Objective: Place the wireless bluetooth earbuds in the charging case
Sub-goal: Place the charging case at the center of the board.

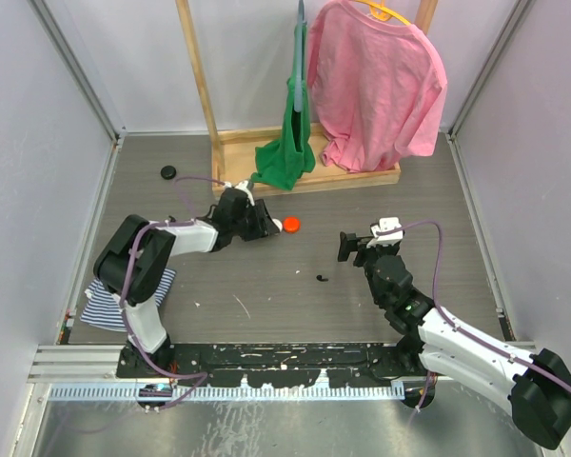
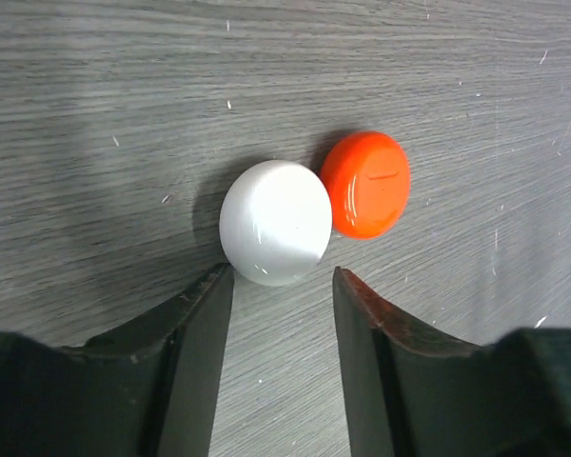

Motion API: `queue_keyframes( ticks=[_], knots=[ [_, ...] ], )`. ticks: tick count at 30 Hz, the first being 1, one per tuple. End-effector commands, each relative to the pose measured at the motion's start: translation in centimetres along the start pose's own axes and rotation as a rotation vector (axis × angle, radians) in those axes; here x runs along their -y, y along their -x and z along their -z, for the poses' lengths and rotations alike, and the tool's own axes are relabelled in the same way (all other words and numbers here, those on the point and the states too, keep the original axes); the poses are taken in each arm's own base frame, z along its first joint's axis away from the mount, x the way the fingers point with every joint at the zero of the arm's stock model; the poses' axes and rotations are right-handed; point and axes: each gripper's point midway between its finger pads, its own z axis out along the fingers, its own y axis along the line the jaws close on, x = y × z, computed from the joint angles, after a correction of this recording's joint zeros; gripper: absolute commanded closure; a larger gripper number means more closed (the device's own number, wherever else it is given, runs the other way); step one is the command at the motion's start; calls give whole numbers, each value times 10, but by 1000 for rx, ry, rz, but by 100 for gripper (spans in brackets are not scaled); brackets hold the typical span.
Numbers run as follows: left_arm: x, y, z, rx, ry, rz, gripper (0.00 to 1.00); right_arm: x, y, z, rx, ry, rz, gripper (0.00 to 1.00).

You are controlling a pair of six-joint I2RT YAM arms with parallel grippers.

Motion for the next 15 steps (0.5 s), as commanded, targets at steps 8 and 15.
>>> queue_keyframes(
  ticks=[8, 15],
  knots=[
    [-22, 20, 39, 52, 178, -36, 18, 1, 26, 2, 87, -12, -77, 9],
    [-53, 50, 101, 153, 380, -70, 13, 4, 32, 7, 117, -6, -103, 8]
  ],
)
